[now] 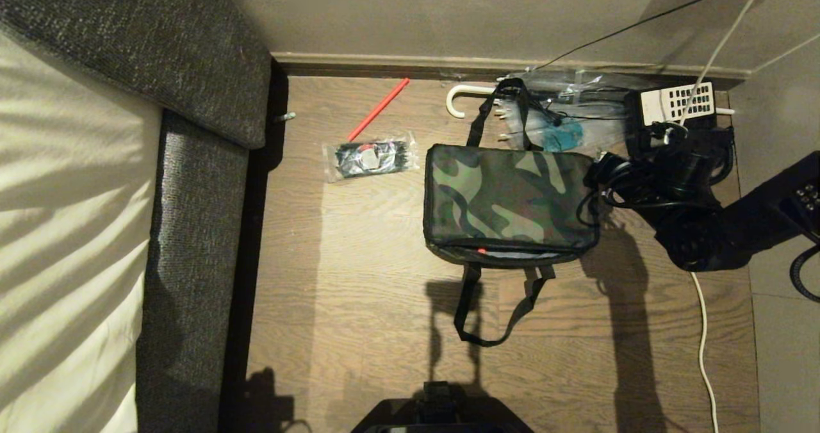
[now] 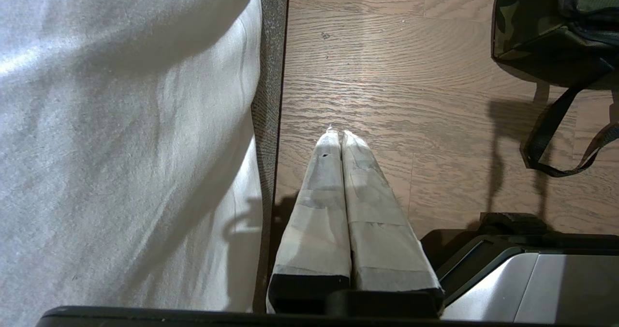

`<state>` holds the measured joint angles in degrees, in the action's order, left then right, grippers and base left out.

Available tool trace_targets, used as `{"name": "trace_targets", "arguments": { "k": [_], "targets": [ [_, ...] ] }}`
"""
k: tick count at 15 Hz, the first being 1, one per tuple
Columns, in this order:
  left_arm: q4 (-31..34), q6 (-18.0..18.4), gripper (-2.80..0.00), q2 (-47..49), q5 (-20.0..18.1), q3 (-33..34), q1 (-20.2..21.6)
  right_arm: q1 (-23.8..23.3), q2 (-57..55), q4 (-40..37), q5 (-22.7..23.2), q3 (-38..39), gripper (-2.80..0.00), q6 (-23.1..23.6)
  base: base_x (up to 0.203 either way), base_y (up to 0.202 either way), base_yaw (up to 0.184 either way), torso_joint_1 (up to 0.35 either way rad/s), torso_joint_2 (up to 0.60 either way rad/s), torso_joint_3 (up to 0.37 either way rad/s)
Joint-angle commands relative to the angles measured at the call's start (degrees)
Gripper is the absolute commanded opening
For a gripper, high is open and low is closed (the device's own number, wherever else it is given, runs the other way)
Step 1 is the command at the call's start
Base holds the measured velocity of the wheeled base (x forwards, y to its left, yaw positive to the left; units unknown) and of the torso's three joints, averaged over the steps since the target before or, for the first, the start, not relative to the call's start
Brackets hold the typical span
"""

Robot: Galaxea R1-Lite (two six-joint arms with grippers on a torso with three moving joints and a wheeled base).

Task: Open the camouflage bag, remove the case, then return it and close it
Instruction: Open the top of the storage box

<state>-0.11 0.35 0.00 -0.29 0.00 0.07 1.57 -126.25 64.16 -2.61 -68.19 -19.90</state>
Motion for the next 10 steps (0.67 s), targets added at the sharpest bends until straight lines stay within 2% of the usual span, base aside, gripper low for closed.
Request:
{"name": "trace_targets", "arguments": {
  "k": [1, 10],
  "targets": [
    [0.0, 0.0, -2.80, 0.0, 0.0, 0.1, 0.0, 0.3, 0.0, 0.5, 0.1, -0.4, -2.80, -0.3, 0.000, 0.000, 0.000, 0.000, 0.00, 0.000],
    [0.0, 0.0, -2.80, 0.0, 0.0, 0.1, 0.0, 0.8, -0.9, 1.2, 0.0, -1.8, -2.80, -0.1, 0.000, 0.000, 0.000, 0.000, 0.00, 0.000]
  ]
}}
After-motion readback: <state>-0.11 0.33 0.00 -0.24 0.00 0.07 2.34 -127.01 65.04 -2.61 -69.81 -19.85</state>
